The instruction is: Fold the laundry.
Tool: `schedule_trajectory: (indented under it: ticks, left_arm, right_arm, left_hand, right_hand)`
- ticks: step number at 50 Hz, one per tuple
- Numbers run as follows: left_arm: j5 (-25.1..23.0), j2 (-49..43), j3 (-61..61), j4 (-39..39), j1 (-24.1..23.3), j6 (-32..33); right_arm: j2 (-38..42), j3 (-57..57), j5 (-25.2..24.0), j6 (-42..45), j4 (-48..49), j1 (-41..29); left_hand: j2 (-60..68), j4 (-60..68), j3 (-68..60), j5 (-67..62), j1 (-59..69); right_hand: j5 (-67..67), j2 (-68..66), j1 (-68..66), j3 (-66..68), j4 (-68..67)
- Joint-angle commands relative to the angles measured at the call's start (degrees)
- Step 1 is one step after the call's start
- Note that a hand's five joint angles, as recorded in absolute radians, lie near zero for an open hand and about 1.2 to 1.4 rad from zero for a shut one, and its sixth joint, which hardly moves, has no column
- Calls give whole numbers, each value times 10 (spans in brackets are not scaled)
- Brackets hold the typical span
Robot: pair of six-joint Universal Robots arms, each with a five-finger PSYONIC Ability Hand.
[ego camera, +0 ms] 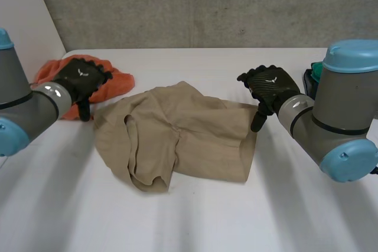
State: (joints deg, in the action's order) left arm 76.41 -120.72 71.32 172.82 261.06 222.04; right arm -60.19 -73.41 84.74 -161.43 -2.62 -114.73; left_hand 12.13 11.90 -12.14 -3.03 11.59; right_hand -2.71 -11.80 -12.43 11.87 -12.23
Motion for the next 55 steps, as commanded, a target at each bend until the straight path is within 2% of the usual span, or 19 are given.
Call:
schedule_trajectory:
  ticks: [1, 3, 8, 17, 23, 27, 29, 35, 39, 40, 43, 44, 46, 47, 51, 52, 55]
  left_arm:
    - [-114, -67, -24, -35, 35, 29]
    - [-123, -89, -42, -48, 37, 37]
    - [-101, -130, -86, -65, 30, 30]
    - [-70, -164, -122, -57, 16, 25]
    - [-41, -142, -158, -43, 6, -3]
    - [-38, -102, -201, -4, -12, -62]
    - [-40, -74, -229, 26, -33, -112]
    - [-50, -21, -285, 90, -91, -209]
    - [-114, -3, -296, 96, -136, -286]
    - [-163, 3, -283, 83, -151, -317]
    - [-256, 4, -249, 71, -171, -356]
    - [-309, 2, -220, 63, -185, -375]
    - [-347, -1, -195, 64, -198, -380]
    - [-351, -5, -184, 67, -204, -379]
    - [-302, -43, -154, 76, -240, -369]
    - [-274, -56, -148, 74, -253, -356]
    - [-229, -64, -142, 70, -264, -327]
  right_arm:
    - [6, -10, -5, 4, -2, 8]
    - [10, -12, -5, 8, -2, 7]
    - [16, -13, -5, 19, -3, 5]
    - [12, -23, -5, 37, 1, 6]
    - [2, -23, -5, 35, -2, 9]
    - [-10, -24, -4, 34, -2, 13]
    - [-17, -27, -3, 32, 1, 16]
    - [-32, -28, 0, 23, 2, 31]
    - [-43, -28, 1, 16, 2, 50]
    - [-48, -26, 1, 15, 2, 58]
    - [-53, -25, 1, 12, 2, 71]
    - [-55, -25, 0, 11, 2, 79]
    - [-56, -24, -2, 10, 2, 86]
    - [-56, -24, -2, 10, 2, 90]
    - [-55, -19, -2, 13, 3, 104]
    - [-55, -18, 1, 14, 3, 109]
    - [-56, -17, 2, 17, 4, 115]
  left_hand:
    - [113, 116, -113, -105, 119]
    - [164, 166, -164, -155, 169]
    - [278, 281, -278, -269, 284]
    - [678, 680, -678, -669, 683]
    - [679, 681, -679, -670, 684]
    - [679, 681, -679, -670, 684]
    - [679, 681, -679, -670, 684]
    - [679, 681, -679, -670, 684]
    - [679, 681, -679, -670, 684]
    - [679, 681, -679, -670, 684]
    - [679, 681, -679, -670, 684]
    - [679, 681, -679, -670, 684]
    - [679, 681, -679, -670, 684]
    - [679, 681, -679, -670, 684]
    - [180, 183, -180, -171, 186]
    - [-21, -19, 21, 30, -16]
    - [-21, -19, 21, 30, -16]
  right_hand:
    - [27, 18, 24, -19, 22]
    - [27, 18, 24, -19, 22]
    - [27, 18, 24, -19, 22]
    - [27, 18, 24, -19, 22]
    - [27, 18, 24, -19, 22]
    - [27, 18, 24, -19, 22]
    - [27, 18, 24, -19, 22]
    - [27, 18, 24, -19, 22]
    - [27, 18, 24, -19, 22]
    - [27, 18, 24, -19, 22]
    - [27, 18, 24, -19, 22]
    - [27, 18, 24, -19, 22]
    - [27, 18, 24, -19, 22]
    - [27, 18, 24, -19, 22]
    - [27, 18, 24, -19, 22]
    - [27, 18, 24, -19, 22]
    - [27, 18, 24, -19, 22]
